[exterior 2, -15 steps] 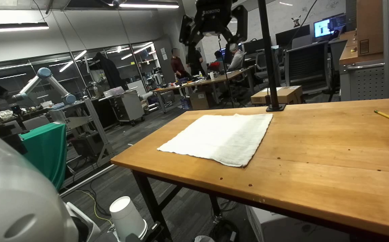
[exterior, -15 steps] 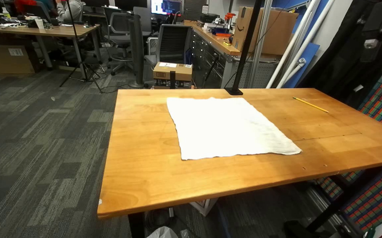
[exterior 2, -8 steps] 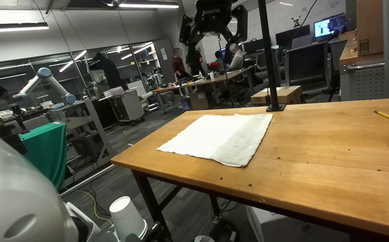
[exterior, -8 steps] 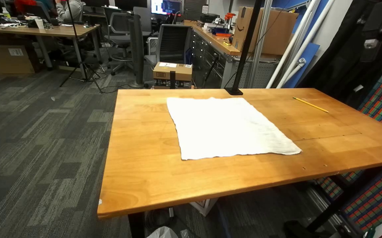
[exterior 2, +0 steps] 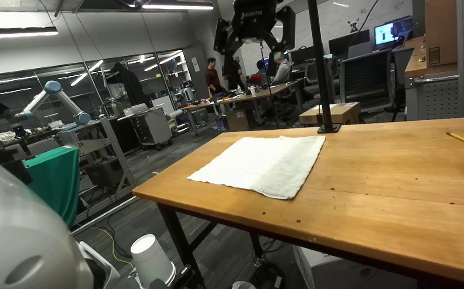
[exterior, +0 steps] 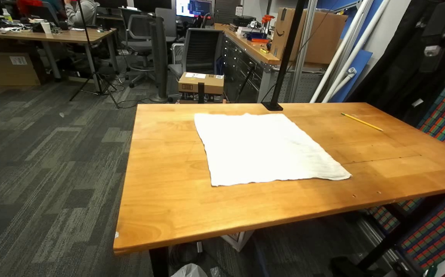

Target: Fold the cloth on the table

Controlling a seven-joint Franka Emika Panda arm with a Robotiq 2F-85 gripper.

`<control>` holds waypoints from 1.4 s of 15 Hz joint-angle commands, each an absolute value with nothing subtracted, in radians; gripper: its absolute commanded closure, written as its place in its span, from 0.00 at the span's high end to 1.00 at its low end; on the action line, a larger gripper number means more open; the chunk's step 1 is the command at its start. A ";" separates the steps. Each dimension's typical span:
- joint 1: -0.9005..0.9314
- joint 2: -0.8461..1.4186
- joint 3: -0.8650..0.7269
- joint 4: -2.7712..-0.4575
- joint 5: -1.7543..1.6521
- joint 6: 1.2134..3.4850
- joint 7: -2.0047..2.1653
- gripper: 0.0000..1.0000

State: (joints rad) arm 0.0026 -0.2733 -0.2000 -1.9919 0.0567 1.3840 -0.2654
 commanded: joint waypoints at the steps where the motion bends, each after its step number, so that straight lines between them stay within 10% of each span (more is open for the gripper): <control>1: -0.025 -0.270 -0.176 -1.989 0.061 1.381 -0.271 1.00; 11: -0.018 -0.228 -0.159 -2.021 0.212 1.480 -0.259 1.00; 21: 0.005 -0.298 -0.035 -2.366 0.273 2.094 -0.058 1.00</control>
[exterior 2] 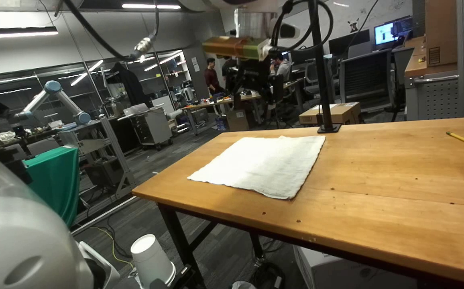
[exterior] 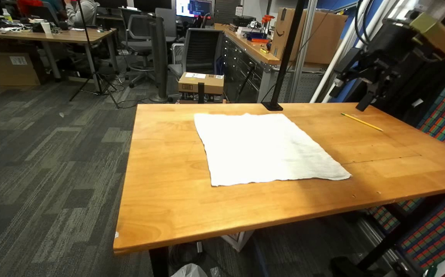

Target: Fold the cloth on the table

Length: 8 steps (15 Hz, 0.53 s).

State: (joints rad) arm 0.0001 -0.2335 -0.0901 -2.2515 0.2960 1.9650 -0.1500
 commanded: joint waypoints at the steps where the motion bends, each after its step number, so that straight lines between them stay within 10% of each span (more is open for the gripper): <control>1: 0.009 -0.306 -0.010 -2.402 0.250 2.130 -0.017 1.00; 8: -0.001 -0.353 0.095 -2.555 0.029 2.169 0.266 1.00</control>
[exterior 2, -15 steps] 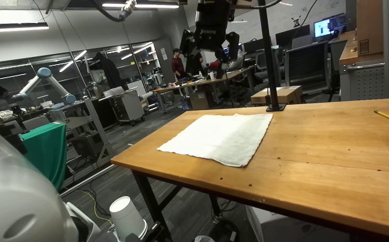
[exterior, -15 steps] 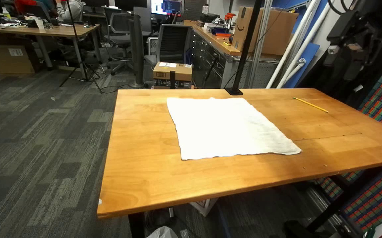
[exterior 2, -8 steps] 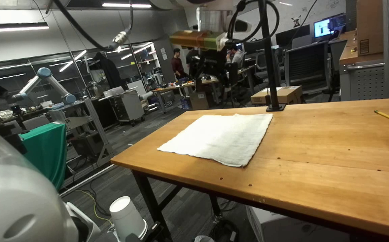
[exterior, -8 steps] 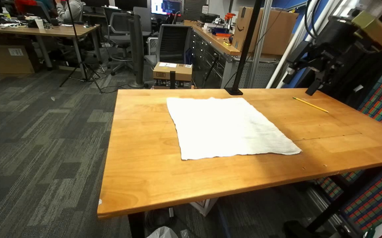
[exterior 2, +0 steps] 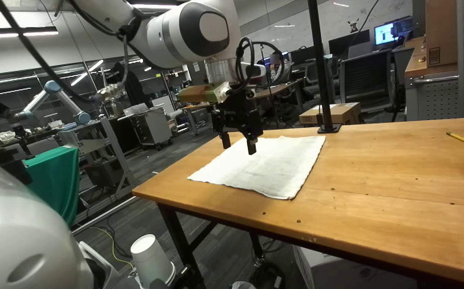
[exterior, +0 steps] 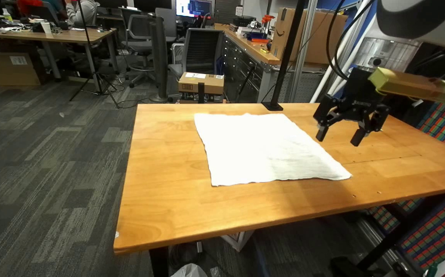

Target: Fold the cloth on the table

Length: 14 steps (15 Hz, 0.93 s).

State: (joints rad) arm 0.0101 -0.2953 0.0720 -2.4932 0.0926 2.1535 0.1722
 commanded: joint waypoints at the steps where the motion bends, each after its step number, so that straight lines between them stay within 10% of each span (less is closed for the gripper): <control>1: 0.000 -0.357 0.091 -2.567 0.032 2.172 0.279 1.00; 14: -0.020 -0.231 -0.038 -2.518 0.269 2.301 0.247 1.00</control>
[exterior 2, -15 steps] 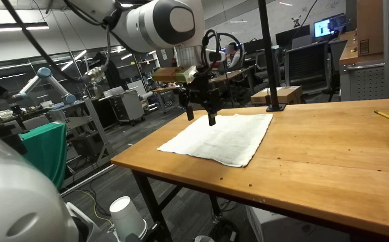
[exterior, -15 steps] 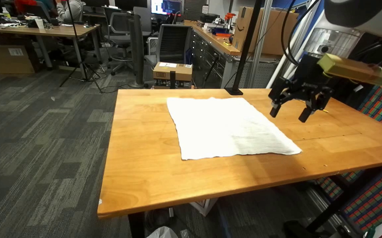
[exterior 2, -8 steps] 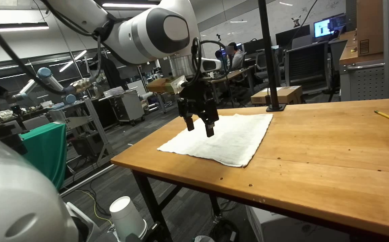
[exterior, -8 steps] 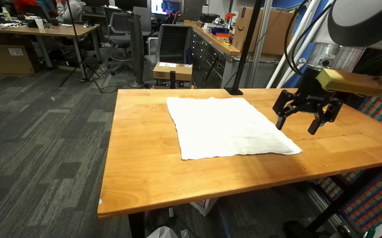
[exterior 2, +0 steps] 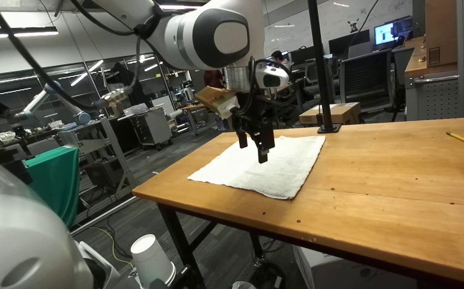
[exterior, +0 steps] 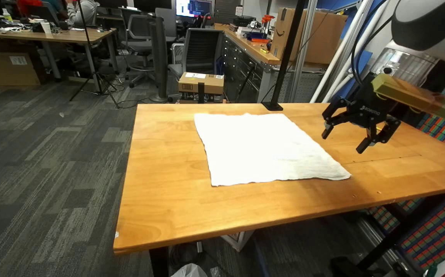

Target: Fold the cloth on the table

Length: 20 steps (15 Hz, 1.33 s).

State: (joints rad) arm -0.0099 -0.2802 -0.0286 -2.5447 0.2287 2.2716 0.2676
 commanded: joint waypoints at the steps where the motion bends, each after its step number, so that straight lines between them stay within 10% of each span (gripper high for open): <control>1: -0.022 -0.217 -0.035 -2.517 0.259 2.304 0.254 1.00; 20: -0.065 -0.004 -0.077 -2.384 0.138 2.282 0.162 1.00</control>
